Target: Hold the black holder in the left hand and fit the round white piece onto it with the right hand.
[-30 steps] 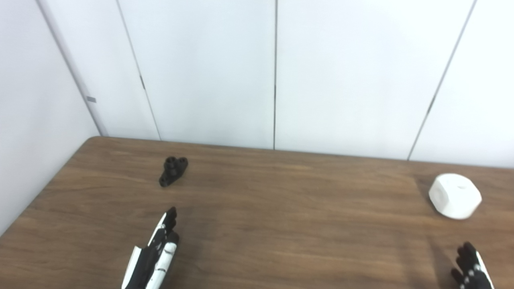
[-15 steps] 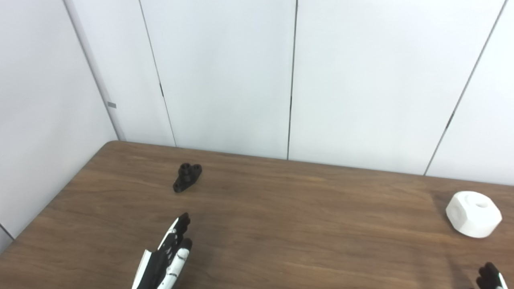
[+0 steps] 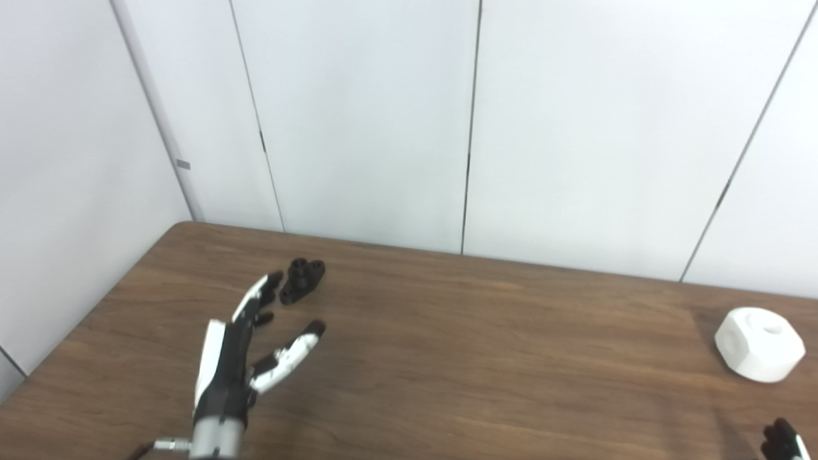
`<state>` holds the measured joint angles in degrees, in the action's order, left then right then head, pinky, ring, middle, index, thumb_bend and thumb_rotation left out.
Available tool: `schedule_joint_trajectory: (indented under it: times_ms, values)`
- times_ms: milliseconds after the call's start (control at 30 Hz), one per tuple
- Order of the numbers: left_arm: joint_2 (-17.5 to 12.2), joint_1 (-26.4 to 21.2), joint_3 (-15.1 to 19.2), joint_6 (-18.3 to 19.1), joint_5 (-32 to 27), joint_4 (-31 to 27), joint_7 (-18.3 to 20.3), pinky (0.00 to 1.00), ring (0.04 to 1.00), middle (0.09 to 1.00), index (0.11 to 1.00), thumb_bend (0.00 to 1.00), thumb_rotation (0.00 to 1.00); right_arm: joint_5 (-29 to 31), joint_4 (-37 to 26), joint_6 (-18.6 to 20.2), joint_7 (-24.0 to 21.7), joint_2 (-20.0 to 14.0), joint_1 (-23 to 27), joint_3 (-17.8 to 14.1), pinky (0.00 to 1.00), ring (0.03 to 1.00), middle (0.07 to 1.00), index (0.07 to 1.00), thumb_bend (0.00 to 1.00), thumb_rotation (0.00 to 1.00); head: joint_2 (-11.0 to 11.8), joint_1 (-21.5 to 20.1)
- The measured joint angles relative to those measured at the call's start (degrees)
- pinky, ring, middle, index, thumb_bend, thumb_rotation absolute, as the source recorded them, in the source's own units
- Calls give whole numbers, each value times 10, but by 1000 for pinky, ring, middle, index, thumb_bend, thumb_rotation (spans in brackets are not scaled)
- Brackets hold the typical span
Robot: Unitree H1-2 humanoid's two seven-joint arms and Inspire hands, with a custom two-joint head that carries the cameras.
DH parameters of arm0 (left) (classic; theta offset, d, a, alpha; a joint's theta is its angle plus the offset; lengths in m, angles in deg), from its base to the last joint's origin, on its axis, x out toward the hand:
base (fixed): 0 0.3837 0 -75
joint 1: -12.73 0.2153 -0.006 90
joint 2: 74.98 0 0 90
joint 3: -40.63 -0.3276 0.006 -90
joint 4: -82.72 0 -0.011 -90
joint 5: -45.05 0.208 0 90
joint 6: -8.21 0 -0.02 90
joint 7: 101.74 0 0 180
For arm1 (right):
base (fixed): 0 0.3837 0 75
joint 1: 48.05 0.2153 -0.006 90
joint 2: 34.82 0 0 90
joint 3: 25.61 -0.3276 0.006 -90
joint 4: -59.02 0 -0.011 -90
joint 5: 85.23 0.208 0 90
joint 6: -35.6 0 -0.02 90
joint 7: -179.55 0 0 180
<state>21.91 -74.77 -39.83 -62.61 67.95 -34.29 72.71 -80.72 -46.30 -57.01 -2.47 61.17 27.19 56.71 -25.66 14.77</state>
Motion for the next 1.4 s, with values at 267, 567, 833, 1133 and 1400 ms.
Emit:
schedule_joint_trajectory:
  times_ms: [267, 567, 833, 1133, 1400]
  values:
    - [-68, -45, -4, 41, 52, 45, 23, 747, 850, 885, 899, 774, 329, -10, 1, 0, 2, 0, 1, 0, 1000, 1000, 982, 993, 562, 1000, -2, -11]
    - [-93, -87, -21, 35, 83, 133, 15, 863, 937, 927, 869, 843, 330, -10, 1, -2, 3, 1, 0, 1, 1000, 1000, 985, 995, 530, 1000, -3, -13]
    - [-120, -125, -50, 19, 134, 246, -15, 963, 937, 912, 838, 879, 425, -11, 0, -2, 4, 1, -1, 1, 1000, 1000, 984, 994, 533, 1000, -6, -16]
    - [-130, -166, -92, 19, 175, 349, -31, 979, 950, 919, 821, 899, 466, -11, 0, -2, 6, 1, -1, 2, 1000, 1000, 984, 993, 523, 1000, -10, -18]
    - [-136, -185, -109, 22, 185, 409, -57, 1000, 1000, 941, 802, 891, 461, -27, -1, -6, 13, 2, -4, 6, 1000, 994, 970, 985, 502, 1000, -11, -20]
